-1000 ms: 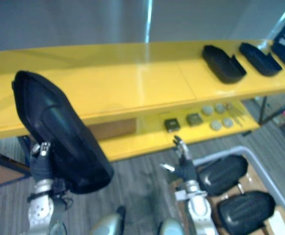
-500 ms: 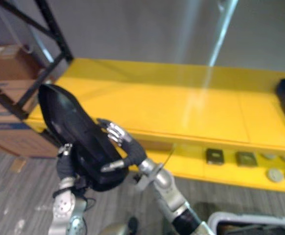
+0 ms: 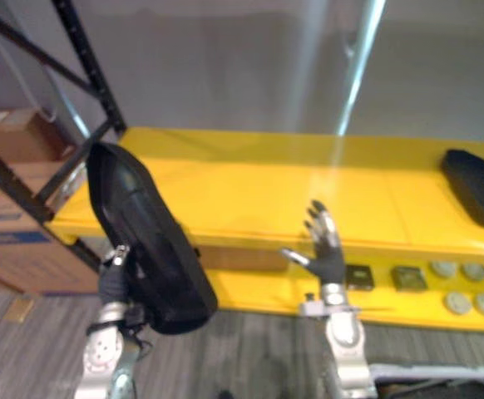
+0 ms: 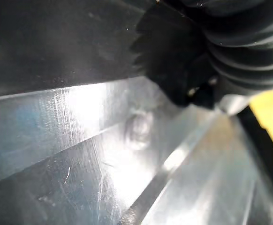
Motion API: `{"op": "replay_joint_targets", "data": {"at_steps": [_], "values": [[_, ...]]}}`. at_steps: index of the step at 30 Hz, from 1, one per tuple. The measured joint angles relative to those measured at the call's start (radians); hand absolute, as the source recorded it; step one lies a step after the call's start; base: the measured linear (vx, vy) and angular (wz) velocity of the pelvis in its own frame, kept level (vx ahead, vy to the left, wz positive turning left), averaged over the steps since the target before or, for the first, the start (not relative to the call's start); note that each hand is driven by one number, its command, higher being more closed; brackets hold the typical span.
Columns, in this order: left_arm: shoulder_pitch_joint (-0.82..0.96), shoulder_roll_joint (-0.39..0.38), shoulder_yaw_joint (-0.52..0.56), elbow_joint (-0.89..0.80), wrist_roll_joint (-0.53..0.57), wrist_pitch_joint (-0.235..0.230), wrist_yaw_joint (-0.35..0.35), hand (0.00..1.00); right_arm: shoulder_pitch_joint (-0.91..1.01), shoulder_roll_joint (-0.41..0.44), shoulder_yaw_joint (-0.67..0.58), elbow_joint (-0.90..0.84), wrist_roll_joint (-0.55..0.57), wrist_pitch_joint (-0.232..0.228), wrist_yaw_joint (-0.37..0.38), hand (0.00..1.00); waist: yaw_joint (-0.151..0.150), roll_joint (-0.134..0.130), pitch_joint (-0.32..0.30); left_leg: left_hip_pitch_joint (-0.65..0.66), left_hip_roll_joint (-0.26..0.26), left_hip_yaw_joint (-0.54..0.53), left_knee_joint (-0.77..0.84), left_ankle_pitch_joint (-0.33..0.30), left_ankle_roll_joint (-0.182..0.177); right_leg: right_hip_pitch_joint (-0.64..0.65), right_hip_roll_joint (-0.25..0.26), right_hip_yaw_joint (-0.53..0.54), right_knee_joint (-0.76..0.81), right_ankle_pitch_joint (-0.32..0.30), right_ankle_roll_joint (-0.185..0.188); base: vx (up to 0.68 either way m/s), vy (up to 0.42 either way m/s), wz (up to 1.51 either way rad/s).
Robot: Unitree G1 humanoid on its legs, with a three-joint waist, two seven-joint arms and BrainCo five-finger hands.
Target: Walk over and take plastic housings, then place them on the shelf
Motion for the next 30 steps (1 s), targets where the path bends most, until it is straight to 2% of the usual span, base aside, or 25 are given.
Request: {"op": "replay_joint_targets", "data": {"at_steps": [1, 3, 6, 11, 15, 20, 22, 23, 24, 25, 26, 27, 29, 30], "values": [[0.0, -0.006, 0.0, -0.033, 0.0, -0.016, -0.022, 1.0, 0.037, 0.019, -0.04, -0.001, 0.01, 0.009, -0.021, 0.0, -0.019, 0.001, -0.005, 0.001, 0.005, 0.015, -0.006, 0.001, 0.0, -0.01, 0.005, 0.018, 0.0, 0.002, 0.003, -0.01, -0.022, -0.32], [-0.001, -0.004, -0.013, -0.066, 0.003, -0.017, -0.037, 1.0, 0.078, 0.025, -0.081, -0.002, 0.027, 0.028, -0.035, 0.0, -0.036, 0.008, -0.007, 0.015, 0.01, 0.034, -0.018, 0.005, -0.004, -0.01, 0.014, 0.041, -0.006, 0.015, 0.012, 0.01, -0.018, -0.34], [-0.002, -0.004, -0.029, -0.07, 0.012, -0.011, -0.023, 1.0, 0.091, 0.025, -0.108, -0.002, 0.052, 0.035, -0.034, 0.0, -0.053, 0.014, -0.008, 0.024, 0.018, 0.061, -0.017, 0.004, -0.005, -0.012, 0.024, 0.072, -0.015, 0.021, 0.012, 0.04, -0.011, -0.3], [-0.006, -0.003, -0.028, -0.07, 0.09, 0.014, 0.031, 1.0, 0.09, 0.025, -0.111, -0.002, 0.06, 0.052, -0.011, 0.0, -0.061, 0.013, -0.007, 0.035, 0.028, 0.081, -0.016, -0.001, -0.012, -0.014, 0.035, 0.096, -0.02, 0.023, 0.011, 0.04, -0.022, -0.15], [-0.008, 0.002, -0.021, -0.07, 0.13, 0.055, 0.029, 1.0, 0.065, 0.024, -0.111, 0.0, 0.03, 0.058, -0.015, 0.0, -0.069, 0.015, 0.001, 0.036, 0.028, 0.081, -0.016, -0.002, -0.013, -0.012, 0.035, 0.096, -0.021, 0.023, 0.011, 0.01, -0.004, 0.0], [-0.015, 0.031, -0.01, -0.07, 0.156, 0.074, 0.0, 1.0, 0.015, 0.018, -0.114, 0.002, 0.026, 0.074, -0.048, 0.0, -0.072, 0.017, 0.044, 0.036, 0.028, 0.082, 0.007, -0.022, -0.009, -0.016, 0.03, 0.099, 0.005, 0.012, 0.008, 0.0, 0.001, -0.01], [-0.032, 0.052, -0.001, -0.07, 0.155, 0.078, -0.037, 1.0, 0.011, 0.016, -0.124, 0.003, 0.026, 0.077, -0.079, 0.0, -0.073, 0.009, 0.072, 0.035, 0.019, 0.079, 0.036, -0.049, -0.002, -0.065, 0.005, 0.103, 0.139, -0.041, 0.019, 0.0, 0.0, 0.0], [-0.048, 0.054, 0.006, -0.07, 0.151, 0.085, -0.052, 1.0, 0.004, 0.013, -0.136, 0.004, 0.026, 0.078, -0.09, 0.0, -0.075, 0.018, 0.101, 0.043, 0.024, 0.08, 0.051, -0.057, 0.0, -0.129, -0.005, 0.11, 0.292, -0.052, 0.022, -0.03, 0.016, -0.04], [-0.053, 0.061, 0.009, -0.07, 0.147, 0.087, -0.059, 1.0, 0.004, 0.015, -0.14, 0.004, 0.026, 0.078, -0.098, 0.0, -0.077, 0.02, 0.113, 0.051, 0.027, 0.081, 0.054, -0.06, 0.003, -0.159, -0.007, 0.119, 0.363, -0.051, 0.022, -0.04, 0.02, -0.11], [-0.06, 0.088, 0.013, -0.071, 0.121, 0.093, -0.072, 1.0, 0.009, 0.026, -0.148, 0.006, 0.027, 0.078, -0.101, 0.0, -0.079, 0.013, 0.132, 0.07, 0.035, 0.082, 0.061, -0.066, 0.01, -0.205, -0.013, 0.142, 0.468, -0.055, 0.018, -0.03, 0.004, -0.05], [-0.059, 0.11, 0.016, -0.071, 0.107, 0.102, -0.076, 1.0, 0.026, 0.031, -0.148, 0.005, 0.026, 0.078, -0.097, 0.0, -0.084, 0.01, 0.135, 0.066, 0.043, 0.083, 0.077, -0.081, 0.008, -0.223, -0.017, 0.145, 0.468, -0.08, -0.013, 0.0, -0.014, -0.08], [-0.059, 0.115, 0.019, -0.071, 0.105, 0.105, -0.077, 1.0, 0.029, 0.031, -0.148, 0.005, 0.026, 0.078, -0.095, 0.0, -0.084, 0.003, 0.136, 0.068, 0.047, 0.086, 0.082, -0.087, 0.005, -0.232, -0.022, 0.145, 0.45, -0.083, -0.019, 0.03, -0.032, -0.11], [-0.055, 0.115, 0.031, -0.071, 0.071, 0.121, -0.071, 1.0, 0.027, 0.031, -0.149, 0.005, 0.025, 0.077, -0.074, 0.0, -0.085, -0.004, 0.142, 0.07, 0.083, 0.104, 0.111, -0.116, -0.017, -0.266, -0.026, 0.146, 0.363, -0.072, -0.005, 0.08, -0.082, -0.27], [-0.042, 0.117, 0.032, -0.071, 0.071, 0.123, -0.064, 1.0, 0.029, 0.031, -0.148, 0.005, 0.025, 0.077, -0.054, 0.0, -0.083, -0.007, 0.139, 0.069, 0.097, 0.114, 0.126, -0.13, -0.04, -0.266, -0.023, 0.147, 0.289, -0.041, 0.01, 0.12, -0.134, -0.24]]}}
